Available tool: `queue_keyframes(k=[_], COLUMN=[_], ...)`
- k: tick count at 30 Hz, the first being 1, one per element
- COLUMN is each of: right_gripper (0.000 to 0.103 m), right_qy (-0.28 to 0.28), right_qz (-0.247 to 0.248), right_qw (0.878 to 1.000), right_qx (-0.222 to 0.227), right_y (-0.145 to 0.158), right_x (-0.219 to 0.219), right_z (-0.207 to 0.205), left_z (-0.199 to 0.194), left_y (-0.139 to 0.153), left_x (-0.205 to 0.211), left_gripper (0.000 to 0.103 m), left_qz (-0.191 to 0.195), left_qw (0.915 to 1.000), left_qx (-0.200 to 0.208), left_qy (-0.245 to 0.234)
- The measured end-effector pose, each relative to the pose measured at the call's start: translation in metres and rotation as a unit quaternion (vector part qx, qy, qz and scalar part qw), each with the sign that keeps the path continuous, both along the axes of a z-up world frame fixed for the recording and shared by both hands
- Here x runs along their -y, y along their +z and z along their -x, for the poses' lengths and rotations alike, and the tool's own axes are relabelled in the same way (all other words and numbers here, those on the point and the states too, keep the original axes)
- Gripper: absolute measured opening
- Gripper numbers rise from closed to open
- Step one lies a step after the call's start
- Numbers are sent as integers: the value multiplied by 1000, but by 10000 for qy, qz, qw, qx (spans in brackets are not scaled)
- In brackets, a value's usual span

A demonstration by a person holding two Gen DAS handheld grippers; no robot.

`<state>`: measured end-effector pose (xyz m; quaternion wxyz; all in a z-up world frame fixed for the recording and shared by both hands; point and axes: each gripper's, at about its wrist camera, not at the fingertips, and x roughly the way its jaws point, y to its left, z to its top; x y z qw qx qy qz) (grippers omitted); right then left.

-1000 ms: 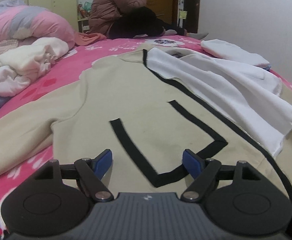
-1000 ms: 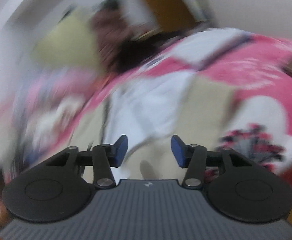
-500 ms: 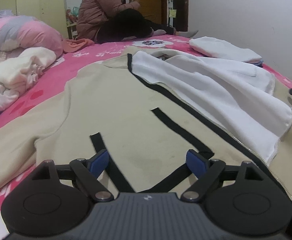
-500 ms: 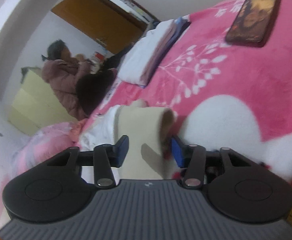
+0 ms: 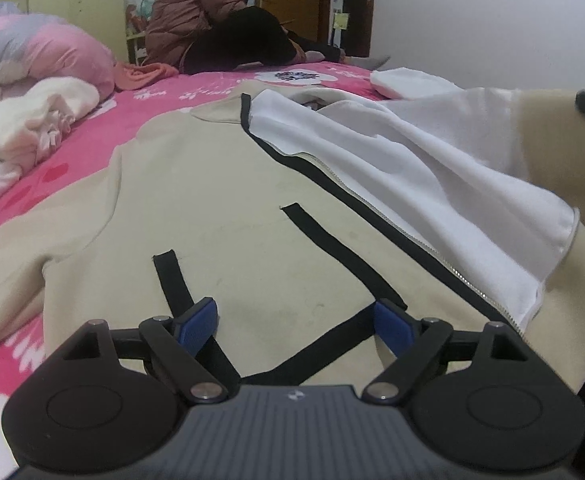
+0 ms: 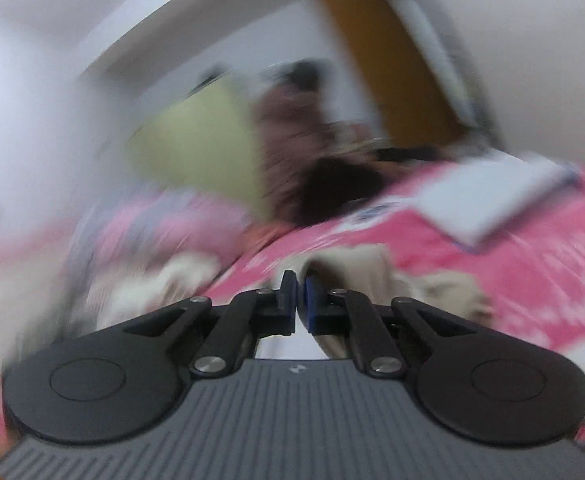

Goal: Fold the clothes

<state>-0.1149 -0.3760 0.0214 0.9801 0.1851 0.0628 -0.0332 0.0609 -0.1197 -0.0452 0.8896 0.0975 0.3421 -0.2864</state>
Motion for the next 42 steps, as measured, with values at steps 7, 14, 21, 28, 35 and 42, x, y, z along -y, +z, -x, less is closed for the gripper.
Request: queue_keyframes(k=[7,14,21,28,35,42], right_gripper=[4,5,25,43,44,44], right_qy=[1441,1291,923,-185,-290,-289], right_qz=[1725,1664,701,-1656,-3699,-4398], right_qw=[9646,9614,9832,9825,9216,8919], right_qx=[-1381,-1773,-1408,-832,-1141,-1011], right_y=[-40,-55,-32,-44,-93,-110], right_x=[-97,-118,-86,-8,35,46], right_z=[-35,-36,-4,40,24,0], left_z=[-1,-2,0,0,0,0], left_y=[1,4,-4,-6,-7,-9], left_x=[-10,-7,5,9,10,10], left_gripper=[87,87,88,90,91,92], left_qz=[138,232,70,-16,-53,-50], left_qw=[9998,9996,10000,10000,10000,10000], left_qx=[-51,-37,-4,22,18,24], left_qy=[159,139,28,20,9,-17])
